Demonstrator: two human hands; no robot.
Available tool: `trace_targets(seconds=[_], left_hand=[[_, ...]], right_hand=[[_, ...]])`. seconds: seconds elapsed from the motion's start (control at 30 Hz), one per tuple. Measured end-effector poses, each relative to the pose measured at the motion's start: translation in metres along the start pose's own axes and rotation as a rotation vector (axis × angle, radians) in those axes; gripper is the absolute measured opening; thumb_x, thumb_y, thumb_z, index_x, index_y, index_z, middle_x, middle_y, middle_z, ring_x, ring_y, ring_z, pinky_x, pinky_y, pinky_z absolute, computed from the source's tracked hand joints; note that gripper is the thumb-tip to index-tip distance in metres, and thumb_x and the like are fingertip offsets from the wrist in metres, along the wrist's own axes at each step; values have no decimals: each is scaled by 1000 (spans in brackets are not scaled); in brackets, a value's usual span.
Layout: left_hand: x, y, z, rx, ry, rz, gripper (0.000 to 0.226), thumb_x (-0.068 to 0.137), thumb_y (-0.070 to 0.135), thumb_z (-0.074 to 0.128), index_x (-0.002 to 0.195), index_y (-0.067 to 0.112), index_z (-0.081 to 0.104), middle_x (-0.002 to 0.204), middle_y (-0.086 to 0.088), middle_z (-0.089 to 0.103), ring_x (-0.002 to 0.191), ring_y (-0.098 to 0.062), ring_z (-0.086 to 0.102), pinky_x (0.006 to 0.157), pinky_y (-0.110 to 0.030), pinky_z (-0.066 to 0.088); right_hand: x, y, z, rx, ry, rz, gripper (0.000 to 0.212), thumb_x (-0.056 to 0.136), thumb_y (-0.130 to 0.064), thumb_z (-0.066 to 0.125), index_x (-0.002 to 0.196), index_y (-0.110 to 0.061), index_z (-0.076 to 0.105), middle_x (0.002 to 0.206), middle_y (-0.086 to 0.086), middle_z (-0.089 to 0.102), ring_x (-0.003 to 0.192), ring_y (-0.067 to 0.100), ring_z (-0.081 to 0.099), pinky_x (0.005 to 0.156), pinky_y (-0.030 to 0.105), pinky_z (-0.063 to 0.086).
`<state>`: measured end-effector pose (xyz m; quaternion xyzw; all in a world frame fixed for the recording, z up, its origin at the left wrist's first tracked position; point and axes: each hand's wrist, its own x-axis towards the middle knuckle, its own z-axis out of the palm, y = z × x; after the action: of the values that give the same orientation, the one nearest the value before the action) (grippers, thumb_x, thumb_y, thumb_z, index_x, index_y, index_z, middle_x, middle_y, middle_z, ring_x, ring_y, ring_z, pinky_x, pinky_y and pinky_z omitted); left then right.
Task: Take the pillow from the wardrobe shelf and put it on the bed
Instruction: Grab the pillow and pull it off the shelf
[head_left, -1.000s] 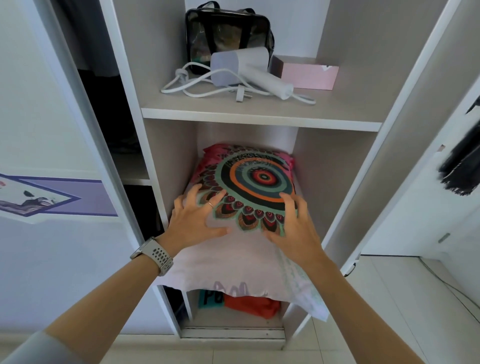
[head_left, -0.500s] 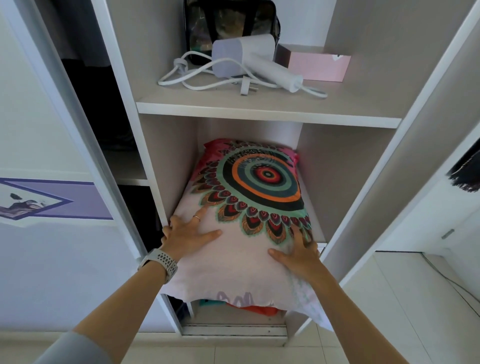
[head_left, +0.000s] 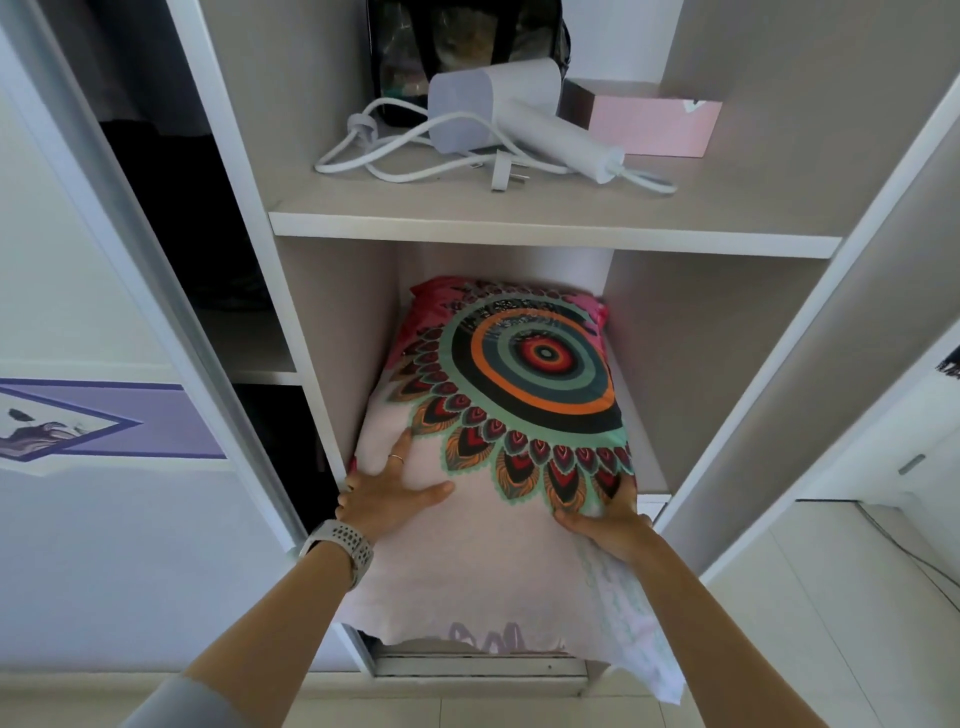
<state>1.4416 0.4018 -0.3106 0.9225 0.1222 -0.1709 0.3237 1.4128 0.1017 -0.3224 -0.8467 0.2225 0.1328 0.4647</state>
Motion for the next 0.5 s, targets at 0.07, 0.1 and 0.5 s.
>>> trace_targets(seconds=[0.07, 0.1, 0.5], left_hand=[[7, 3, -4, -19, 2, -15, 123, 46, 94, 49, 150, 58, -7, 164, -21, 11, 148, -45, 15, 118, -52, 22], [12, 4, -6, -39, 3, -27, 122, 47, 94, 49, 150, 58, -6, 164, -21, 11, 148, -46, 14, 118, -52, 22], [51, 14, -1, -319, 54, -149, 135, 33, 96, 57, 149, 57, 0, 163, -20, 18, 147, -45, 16, 116, -56, 26]], right_hand=[[6, -5, 0, 37, -1, 25, 124, 55, -51, 90, 146, -23, 10, 147, 7, 38, 138, 36, 31, 115, 54, 28], [9, -8, -1, 56, 2, 41, 123, 55, -49, 90, 145, -22, 10, 146, 9, 37, 139, 37, 31, 115, 55, 29], [59, -23, 2, 196, 100, 247, 116, 55, -48, 90, 135, -13, 15, 134, 24, 45, 103, 35, 52, 100, 53, 47]])
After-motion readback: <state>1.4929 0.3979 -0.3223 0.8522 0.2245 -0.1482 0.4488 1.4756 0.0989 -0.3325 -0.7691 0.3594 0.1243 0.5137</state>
